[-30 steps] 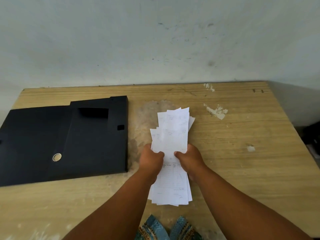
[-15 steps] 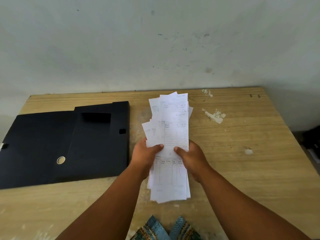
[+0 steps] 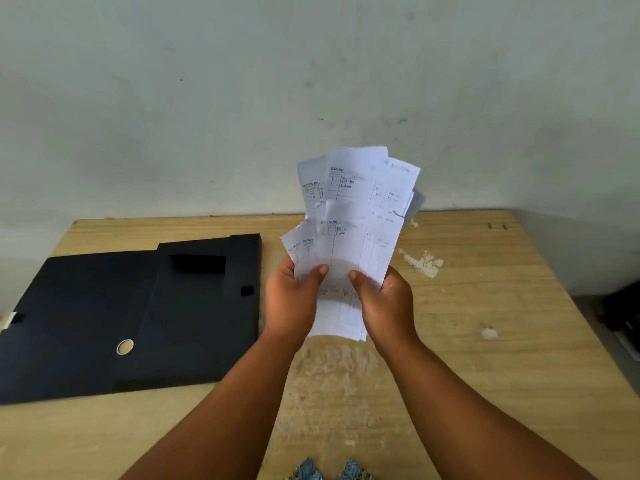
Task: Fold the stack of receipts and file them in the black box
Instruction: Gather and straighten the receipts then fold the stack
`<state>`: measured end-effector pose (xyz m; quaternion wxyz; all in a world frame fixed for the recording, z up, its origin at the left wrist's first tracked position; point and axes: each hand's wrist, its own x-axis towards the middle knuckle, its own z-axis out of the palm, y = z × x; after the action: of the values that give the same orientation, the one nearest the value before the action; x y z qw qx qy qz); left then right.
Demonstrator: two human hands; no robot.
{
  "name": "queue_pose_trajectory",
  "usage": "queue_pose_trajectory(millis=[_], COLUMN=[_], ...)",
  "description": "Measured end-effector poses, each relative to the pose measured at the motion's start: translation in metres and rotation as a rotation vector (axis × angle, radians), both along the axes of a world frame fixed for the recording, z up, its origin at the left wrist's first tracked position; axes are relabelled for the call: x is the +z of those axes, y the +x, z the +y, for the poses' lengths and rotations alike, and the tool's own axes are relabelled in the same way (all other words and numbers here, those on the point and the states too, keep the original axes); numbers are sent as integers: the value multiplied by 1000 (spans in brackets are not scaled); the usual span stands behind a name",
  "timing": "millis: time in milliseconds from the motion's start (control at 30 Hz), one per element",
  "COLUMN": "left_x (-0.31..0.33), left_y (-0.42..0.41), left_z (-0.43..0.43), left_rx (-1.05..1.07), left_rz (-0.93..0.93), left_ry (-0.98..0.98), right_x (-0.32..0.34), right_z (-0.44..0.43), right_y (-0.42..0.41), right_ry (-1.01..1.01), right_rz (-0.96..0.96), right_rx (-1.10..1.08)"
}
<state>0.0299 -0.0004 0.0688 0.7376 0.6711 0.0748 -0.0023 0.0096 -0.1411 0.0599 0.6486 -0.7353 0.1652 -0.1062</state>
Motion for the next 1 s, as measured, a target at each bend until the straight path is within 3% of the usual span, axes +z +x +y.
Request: queue_pose_trajectory(millis=[233,500,700,1000], left_x=[-28,-35,-33,-33], left_y=[-16,-16,-12,-4], left_z=[-3,-4,-5,-2], left_rx=[14,11,34,12], left_rz=[129,110,70,55], left_ry=[61,75,103,137], right_x=[-29,-33,-30,-27], right_z=[12,13,10,6], right_y=[-13,-15,-12,-3], right_ry=[-1,7,-119,-81], right_rz=[144,125,129,147], right_rx=[-9,14,56,28])
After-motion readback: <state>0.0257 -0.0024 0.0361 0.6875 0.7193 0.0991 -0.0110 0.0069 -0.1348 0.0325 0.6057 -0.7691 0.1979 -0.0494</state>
